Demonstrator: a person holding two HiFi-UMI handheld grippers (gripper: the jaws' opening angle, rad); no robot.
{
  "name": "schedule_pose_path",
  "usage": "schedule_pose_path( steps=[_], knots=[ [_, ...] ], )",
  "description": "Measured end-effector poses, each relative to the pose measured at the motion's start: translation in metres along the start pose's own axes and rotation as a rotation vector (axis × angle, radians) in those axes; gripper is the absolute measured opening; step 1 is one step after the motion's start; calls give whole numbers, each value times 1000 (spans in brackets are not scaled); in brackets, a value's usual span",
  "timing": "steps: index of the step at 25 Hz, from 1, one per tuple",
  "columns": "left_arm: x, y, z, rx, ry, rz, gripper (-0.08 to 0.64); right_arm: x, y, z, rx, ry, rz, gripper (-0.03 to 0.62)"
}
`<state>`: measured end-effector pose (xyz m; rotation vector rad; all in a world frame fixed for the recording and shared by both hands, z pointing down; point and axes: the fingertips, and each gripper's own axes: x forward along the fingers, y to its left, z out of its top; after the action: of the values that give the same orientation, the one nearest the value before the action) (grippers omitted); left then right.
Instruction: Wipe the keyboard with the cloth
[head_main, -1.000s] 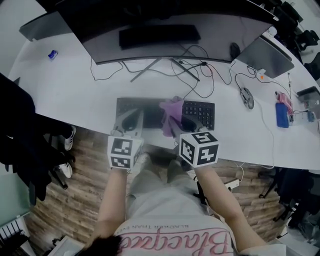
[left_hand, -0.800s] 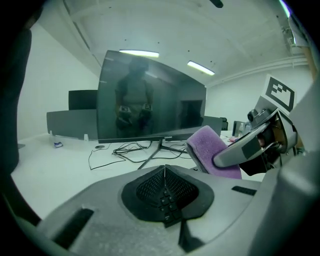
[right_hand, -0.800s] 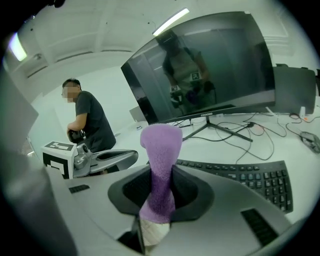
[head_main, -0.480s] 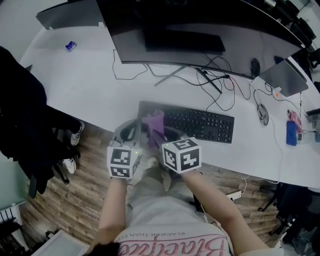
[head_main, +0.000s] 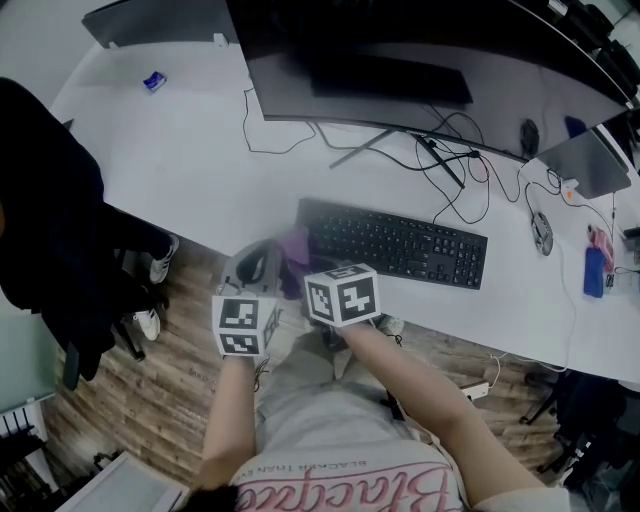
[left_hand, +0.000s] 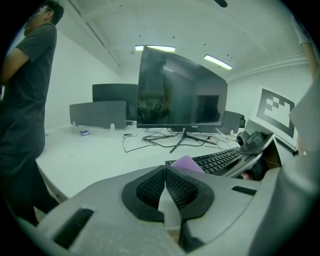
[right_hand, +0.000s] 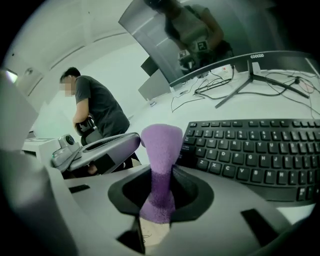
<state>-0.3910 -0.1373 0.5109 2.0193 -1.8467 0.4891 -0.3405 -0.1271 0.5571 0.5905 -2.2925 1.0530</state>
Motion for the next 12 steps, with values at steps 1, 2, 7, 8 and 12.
schedule_pose_path(
  steps=[1, 2, 7, 8, 12],
  knots=[
    [0, 1, -1, 2, 5, 2, 7, 4, 0, -2, 3, 9, -1, 87],
    [1, 1, -1, 4, 7, 2, 7, 7, -1, -3, 5, 14, -3, 87],
    [4, 1, 2, -2, -1, -4, 7, 13, -10, -1, 0, 20, -32, 87],
    [4, 0, 2, -1, 0, -7, 8, 12, -12, 0, 2, 19, -35, 87],
    [5, -6, 4, 7, -7, -17, 8, 6, -17, -1, 1, 16, -54, 87]
  ],
)
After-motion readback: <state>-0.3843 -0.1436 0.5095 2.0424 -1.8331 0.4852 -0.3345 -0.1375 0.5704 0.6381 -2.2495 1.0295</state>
